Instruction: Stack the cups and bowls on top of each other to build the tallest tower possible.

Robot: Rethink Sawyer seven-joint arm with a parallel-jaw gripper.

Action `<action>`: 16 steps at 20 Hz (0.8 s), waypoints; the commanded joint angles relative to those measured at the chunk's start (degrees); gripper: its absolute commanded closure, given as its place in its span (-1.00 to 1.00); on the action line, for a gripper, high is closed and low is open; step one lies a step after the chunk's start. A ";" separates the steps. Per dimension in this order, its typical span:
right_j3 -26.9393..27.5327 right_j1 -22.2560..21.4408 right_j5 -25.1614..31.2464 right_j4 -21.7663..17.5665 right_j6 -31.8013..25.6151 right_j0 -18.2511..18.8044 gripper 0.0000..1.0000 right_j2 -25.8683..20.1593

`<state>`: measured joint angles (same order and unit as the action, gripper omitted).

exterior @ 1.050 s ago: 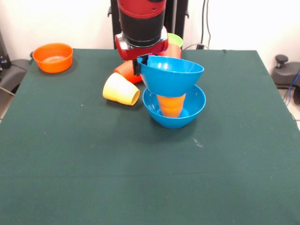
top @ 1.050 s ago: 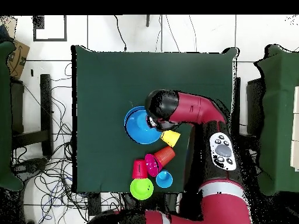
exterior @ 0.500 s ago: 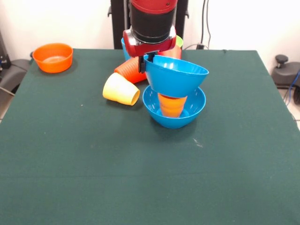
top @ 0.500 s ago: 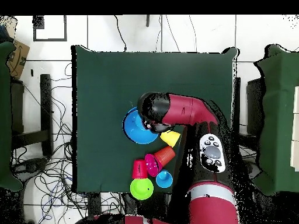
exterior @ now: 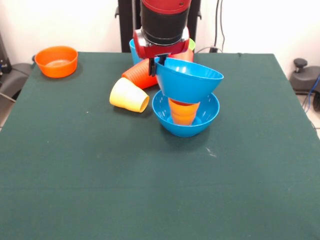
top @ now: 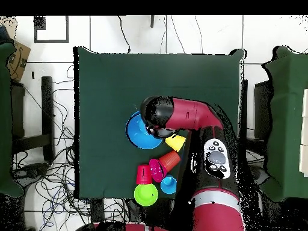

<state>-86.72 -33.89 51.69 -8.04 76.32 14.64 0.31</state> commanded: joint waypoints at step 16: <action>-5.54 2.46 -1.78 2.46 6.45 0.68 1.00 -4.78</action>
<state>-88.05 -34.04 51.69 -6.66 76.50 14.90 0.11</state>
